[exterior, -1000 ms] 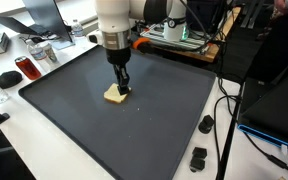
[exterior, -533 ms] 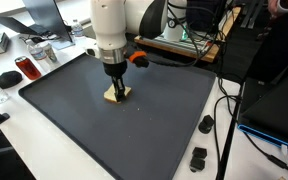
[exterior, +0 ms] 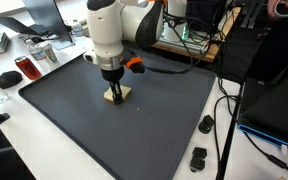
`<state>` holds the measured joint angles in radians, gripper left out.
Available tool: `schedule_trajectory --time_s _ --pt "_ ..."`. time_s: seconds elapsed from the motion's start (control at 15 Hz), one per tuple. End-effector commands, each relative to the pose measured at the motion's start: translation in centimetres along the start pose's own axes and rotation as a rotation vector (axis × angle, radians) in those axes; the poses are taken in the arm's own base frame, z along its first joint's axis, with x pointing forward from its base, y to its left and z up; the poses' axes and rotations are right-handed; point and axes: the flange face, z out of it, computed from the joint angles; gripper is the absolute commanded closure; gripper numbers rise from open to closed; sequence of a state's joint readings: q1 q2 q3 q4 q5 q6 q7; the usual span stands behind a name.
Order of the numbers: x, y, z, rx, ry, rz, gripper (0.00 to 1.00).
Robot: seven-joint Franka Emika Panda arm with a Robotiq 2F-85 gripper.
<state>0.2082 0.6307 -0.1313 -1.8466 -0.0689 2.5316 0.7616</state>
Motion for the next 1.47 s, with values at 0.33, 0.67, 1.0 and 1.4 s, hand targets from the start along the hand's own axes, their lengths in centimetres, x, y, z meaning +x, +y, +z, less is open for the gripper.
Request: schedule_trajectory --time_s 0.33,0.67,1.0,1.4 --pt "-0.6 -0.7 3.1 -0.024 -0.049 0.014 0.95" --pt "-1.4 -1.0 4.3 0.025 -0.096 0.010 0.95" --pt "-0.7 0.3 5.5 0.053 -0.123 0.056 0.95" --pt "1.1 0.9 0.9 0.054 -0.075 0.050 0.78"
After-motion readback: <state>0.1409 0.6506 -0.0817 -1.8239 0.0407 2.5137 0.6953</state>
